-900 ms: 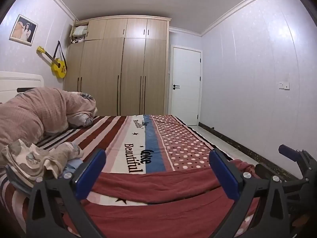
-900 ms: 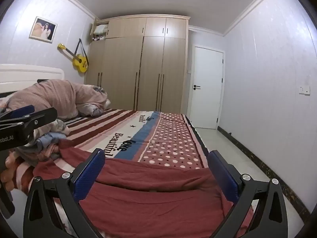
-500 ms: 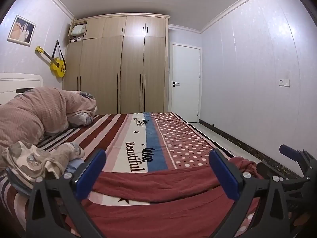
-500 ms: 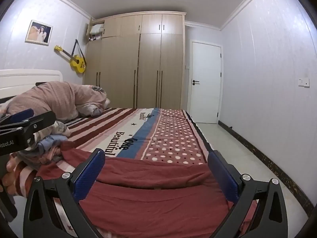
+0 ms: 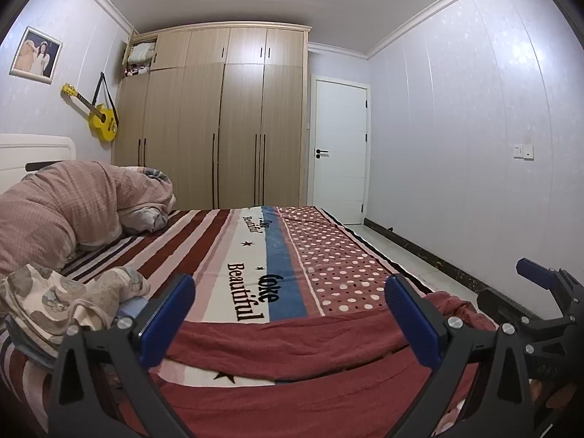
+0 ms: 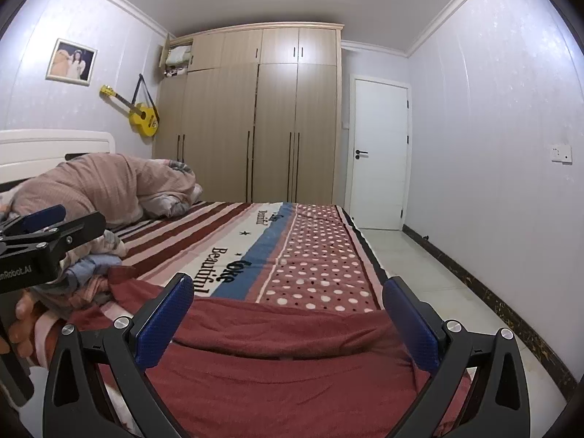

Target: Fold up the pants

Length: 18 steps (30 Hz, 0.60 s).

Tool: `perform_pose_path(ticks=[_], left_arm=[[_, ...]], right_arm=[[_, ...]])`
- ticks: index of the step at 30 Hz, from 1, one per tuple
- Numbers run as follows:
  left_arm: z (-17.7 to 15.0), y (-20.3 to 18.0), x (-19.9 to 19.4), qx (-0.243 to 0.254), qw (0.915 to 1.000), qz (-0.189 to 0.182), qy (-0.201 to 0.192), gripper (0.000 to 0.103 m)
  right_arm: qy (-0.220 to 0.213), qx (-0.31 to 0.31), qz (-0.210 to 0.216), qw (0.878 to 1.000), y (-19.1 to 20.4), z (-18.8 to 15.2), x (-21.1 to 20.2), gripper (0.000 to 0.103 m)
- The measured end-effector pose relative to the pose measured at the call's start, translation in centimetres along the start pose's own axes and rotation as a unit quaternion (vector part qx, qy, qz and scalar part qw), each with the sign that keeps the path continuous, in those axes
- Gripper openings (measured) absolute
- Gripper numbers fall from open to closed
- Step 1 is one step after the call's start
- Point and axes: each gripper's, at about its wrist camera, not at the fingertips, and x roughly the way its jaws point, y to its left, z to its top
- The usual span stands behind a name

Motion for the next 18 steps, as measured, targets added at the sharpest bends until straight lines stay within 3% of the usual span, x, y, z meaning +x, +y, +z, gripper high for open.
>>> perform_pose_path(ticks=[18], left_arm=[[0.5,0.9,0.9,-0.019,0.9998,-0.009,0.006,0.102]], right_arm=[[-0.002,0.003,-0.002,1.000,0.4,0.6,1.0,0.102]])
